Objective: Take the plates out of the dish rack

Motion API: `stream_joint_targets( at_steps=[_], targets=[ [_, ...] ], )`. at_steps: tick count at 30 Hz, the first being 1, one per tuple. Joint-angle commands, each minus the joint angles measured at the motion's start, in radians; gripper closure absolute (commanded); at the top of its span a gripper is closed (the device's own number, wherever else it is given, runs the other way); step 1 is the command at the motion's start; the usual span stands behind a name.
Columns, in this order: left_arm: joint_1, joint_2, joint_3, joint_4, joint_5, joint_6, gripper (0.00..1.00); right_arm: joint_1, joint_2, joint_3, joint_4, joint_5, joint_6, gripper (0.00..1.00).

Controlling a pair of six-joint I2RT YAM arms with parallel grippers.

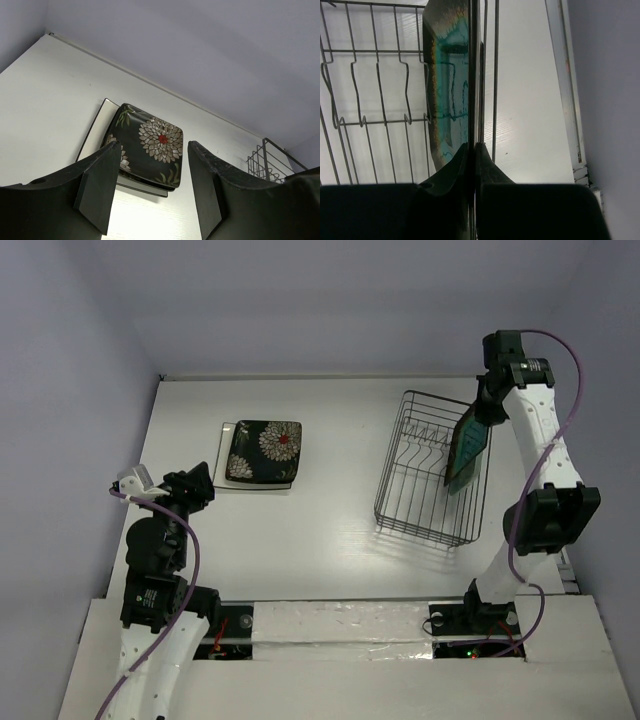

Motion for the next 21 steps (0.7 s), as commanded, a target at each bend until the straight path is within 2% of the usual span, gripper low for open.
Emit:
stream_joint_targets(
  at_steps=[1, 8, 15, 17, 19, 21],
  targets=[
    [-0.004, -0.001, -0.009, 0.054, 0.003, 0.001, 0.47, 0.023, -0.093, 0.176, 0.070, 0.050, 0.010, 1.00],
    [-0.004, 0.002, -0.009, 0.057, 0.003, 0.001, 0.47, 0.041, -0.116, 0.331, 0.037, -0.004, 0.053, 1.00],
    [-0.004, 0.004, -0.011, 0.059, 0.003, -0.001, 0.47, 0.075, -0.179, 0.376, 0.066, -0.085, 0.106, 1.00],
    [0.005, 0.004, -0.012, 0.060, 0.003, -0.001, 0.47, 0.112, -0.208, 0.345, 0.151, -0.161, 0.164, 1.00],
    [0.005, 0.004, -0.014, 0.062, 0.003, -0.002, 0.47, 0.145, -0.267, 0.224, 0.252, -0.258, 0.229, 1.00],
    [0.005, 0.005, -0.012, 0.062, 0.003, -0.002, 0.47, 0.213, -0.297, 0.135, 0.426, -0.313, 0.335, 1.00]
  ],
)
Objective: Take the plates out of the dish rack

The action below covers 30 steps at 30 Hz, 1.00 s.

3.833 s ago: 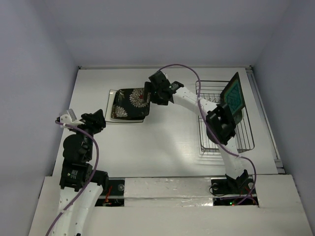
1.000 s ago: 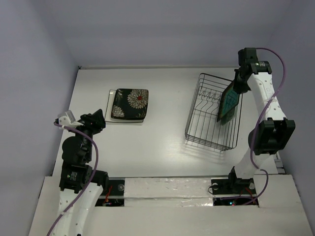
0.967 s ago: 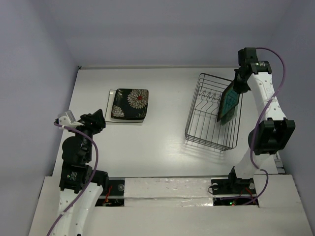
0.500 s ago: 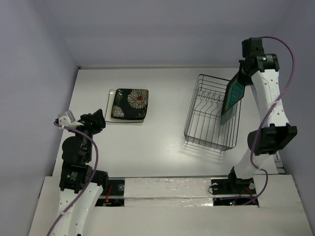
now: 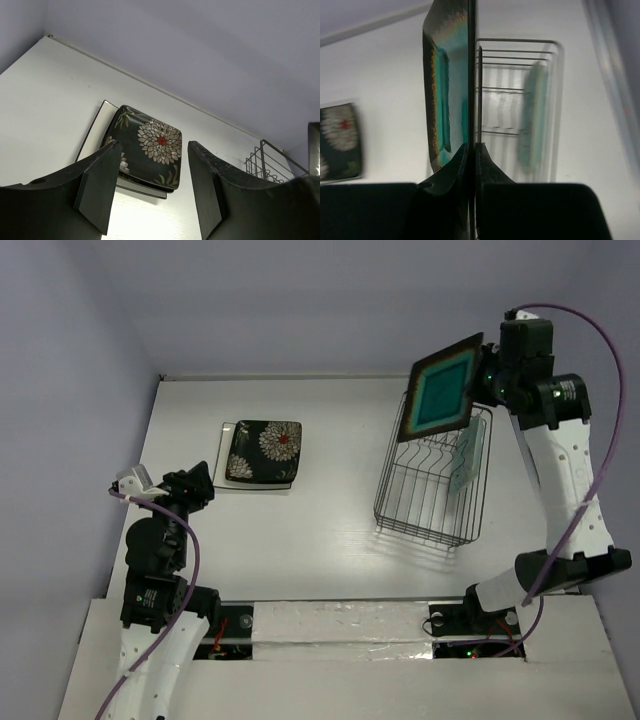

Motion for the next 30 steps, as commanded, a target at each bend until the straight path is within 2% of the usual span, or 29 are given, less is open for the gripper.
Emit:
stream_joint_targets(
  at_steps=[1, 2, 4, 5, 8, 14, 19, 26, 30],
  targets=[
    [0.004, 0.007, -0.012, 0.051, 0.003, 0.000, 0.47, 0.110, -0.104, -0.141, 0.470, -0.198, 0.213, 1.00],
    [0.004, 0.007, -0.011, 0.048, 0.003, 0.000, 0.47, 0.139, -0.107, -0.181, 0.594, -0.226, 0.289, 1.00],
    [0.004, 0.005, -0.011, 0.047, 0.003, 0.001, 0.47, 0.219, -0.095, -0.302, 0.728, -0.279, 0.371, 1.00],
    [0.004, 0.005, -0.011, 0.047, 0.003, 0.001, 0.47, 0.243, -0.083, -0.337, 0.870, -0.298, 0.447, 1.00],
    [0.004, 0.014, -0.008, 0.044, 0.003, 0.004, 0.47, 0.341, 0.001, -0.399, 1.071, -0.311, 0.549, 1.00],
    [0.004, 0.017, -0.006, 0.044, 0.003, 0.004, 0.47, 0.501, 0.227, -0.310, 1.236, -0.263, 0.624, 1.00],
    [0.004, 0.013, -0.006, 0.042, 0.003, 0.004, 0.47, 0.555, 0.393, -0.283, 1.399, -0.226, 0.744, 1.00],
    [0.004, 0.017, -0.006, 0.045, 0.003, 0.006, 0.47, 0.582, 0.491, -0.305, 1.469, -0.215, 0.796, 1.00],
    [0.004, 0.019, -0.006, 0.045, 0.003, 0.006, 0.47, 0.582, 0.500, -0.371, 1.497, -0.166, 0.816, 1.00]
  ],
)
